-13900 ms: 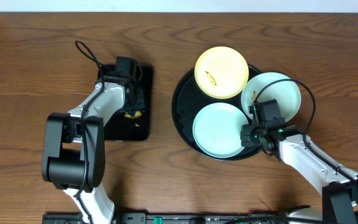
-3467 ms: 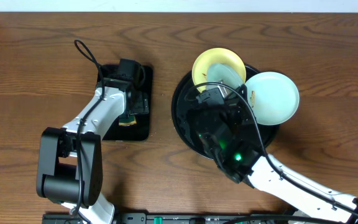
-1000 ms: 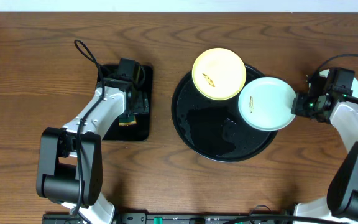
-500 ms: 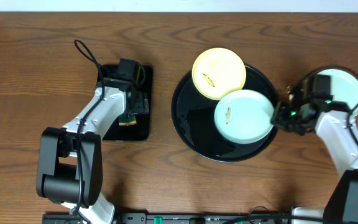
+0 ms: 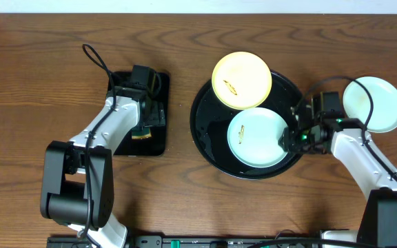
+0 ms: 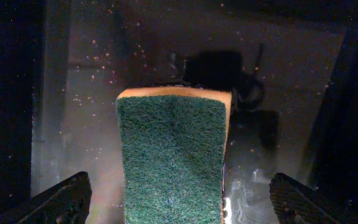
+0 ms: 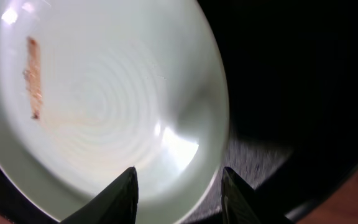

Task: Clean dirty plates on tray and stack at the side
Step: 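Reach the right gripper to the other pale green plate's rim and grip it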

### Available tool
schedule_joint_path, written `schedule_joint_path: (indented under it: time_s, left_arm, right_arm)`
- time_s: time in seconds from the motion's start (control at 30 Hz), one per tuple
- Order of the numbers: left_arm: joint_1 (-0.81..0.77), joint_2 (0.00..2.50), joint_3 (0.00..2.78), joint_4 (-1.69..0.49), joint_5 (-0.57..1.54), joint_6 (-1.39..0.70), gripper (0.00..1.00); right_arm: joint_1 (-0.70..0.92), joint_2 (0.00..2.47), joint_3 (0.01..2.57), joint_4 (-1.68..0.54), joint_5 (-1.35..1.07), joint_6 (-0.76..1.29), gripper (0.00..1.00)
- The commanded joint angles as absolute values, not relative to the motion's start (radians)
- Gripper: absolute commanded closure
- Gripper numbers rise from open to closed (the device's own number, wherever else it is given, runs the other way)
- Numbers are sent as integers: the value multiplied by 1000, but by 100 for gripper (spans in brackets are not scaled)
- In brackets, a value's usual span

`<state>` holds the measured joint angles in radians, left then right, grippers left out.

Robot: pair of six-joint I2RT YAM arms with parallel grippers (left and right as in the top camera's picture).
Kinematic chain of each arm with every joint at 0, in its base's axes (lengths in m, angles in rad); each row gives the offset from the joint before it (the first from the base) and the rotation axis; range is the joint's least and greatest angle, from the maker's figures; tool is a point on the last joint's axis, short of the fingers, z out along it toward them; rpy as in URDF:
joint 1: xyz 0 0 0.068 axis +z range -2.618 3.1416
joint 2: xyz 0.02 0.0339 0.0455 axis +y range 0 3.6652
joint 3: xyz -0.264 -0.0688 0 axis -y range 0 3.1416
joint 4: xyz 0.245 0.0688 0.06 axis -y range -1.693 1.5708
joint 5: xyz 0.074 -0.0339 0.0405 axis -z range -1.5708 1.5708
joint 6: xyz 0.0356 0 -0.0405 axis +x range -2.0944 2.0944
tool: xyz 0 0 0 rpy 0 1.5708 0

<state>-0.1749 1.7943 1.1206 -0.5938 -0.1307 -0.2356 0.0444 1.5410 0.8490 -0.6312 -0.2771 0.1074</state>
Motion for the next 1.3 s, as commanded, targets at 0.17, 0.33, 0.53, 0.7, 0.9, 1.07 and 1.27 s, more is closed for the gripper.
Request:
schedule_joint_path:
  time_s: [0.17,0.33,0.53,0.7,0.9,1.07,1.27]
  left_arm:
    - [-173,1799,1116,-593,-140,-234,9]
    - [-173,1799,1116,-593,-140,-234,9]
    - [-173,1799,1116,-593,-140,-234,9]
    - [-173,1799,1116,-458,-176,-234,9]
    - [-173,1799,1116,-443,-176,-234,9]
    - [-173,1799,1116,-625,-123,-241,9]
    - [-142,1813,1028,-501,-123,-242,37]
  right_arm:
    - [44,1575,882,-523,-175,17,66]
    - [44,1665,869,-490,-172,18,67]
    - [44,1708,869,-461,-173,18,89]
    - [44,1707,869,-462,-173,22,90]
    - [48,1708,869,-463,-218,21,90]
    - [48,1707,869,-464,-218,21,91]
    - [48,1708,869,-463,-218,21,91]
